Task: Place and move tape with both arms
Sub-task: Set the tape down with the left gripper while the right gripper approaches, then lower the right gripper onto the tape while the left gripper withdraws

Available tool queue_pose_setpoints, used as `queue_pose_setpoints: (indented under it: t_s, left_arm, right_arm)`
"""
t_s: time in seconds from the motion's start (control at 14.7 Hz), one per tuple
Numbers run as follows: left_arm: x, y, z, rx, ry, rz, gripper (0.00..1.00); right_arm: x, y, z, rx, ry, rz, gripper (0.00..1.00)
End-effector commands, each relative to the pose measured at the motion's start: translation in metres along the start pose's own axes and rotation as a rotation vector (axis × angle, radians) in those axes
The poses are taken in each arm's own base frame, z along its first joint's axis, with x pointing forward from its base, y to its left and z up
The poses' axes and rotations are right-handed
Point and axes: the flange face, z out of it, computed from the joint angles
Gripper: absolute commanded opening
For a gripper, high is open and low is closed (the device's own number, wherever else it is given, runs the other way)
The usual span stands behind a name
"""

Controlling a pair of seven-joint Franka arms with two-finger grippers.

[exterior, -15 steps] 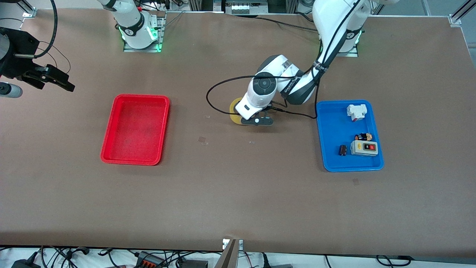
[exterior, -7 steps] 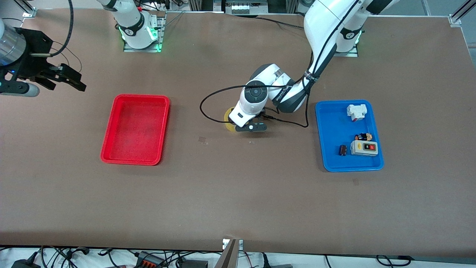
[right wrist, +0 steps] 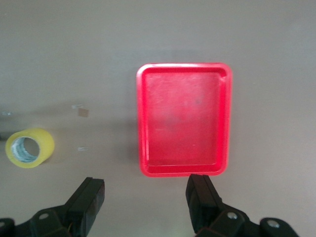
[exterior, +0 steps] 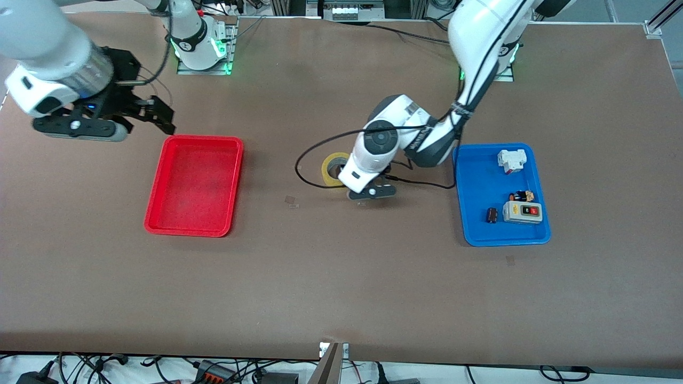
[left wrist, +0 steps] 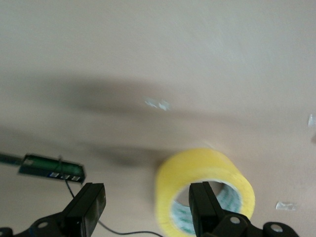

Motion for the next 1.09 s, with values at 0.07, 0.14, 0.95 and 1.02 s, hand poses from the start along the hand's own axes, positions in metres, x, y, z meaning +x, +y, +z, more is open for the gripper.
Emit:
queue_pose_setpoints:
  t_s: [0.07,0.14,0.95,1.02]
  left_arm:
    - [0.03,-0.083,-0.117,0.029,0.028,-0.124,1.0]
    - [0.032,-0.099,-0.135,0.044,0.027,-0.142,1.0]
    - [0.08,-0.326,-0.309,0.046,0.059,0.013,1.0]
    - [0.084,-0.342,-0.314,0.041,0.057,0.047,1.0]
  right_arm:
    - [-0.002,-0.067,0.032,0.009,0.001,-0.004,0.99]
    - [-0.003,-0.086,0.042,0.012,0.006,-0.01,0.99]
    - [-0.045,-0.281,0.225,0.054,-0.004,-0.053,0.98]
    - [-0.051,-0.288,0.242,0.056,0.0,-0.065,0.98]
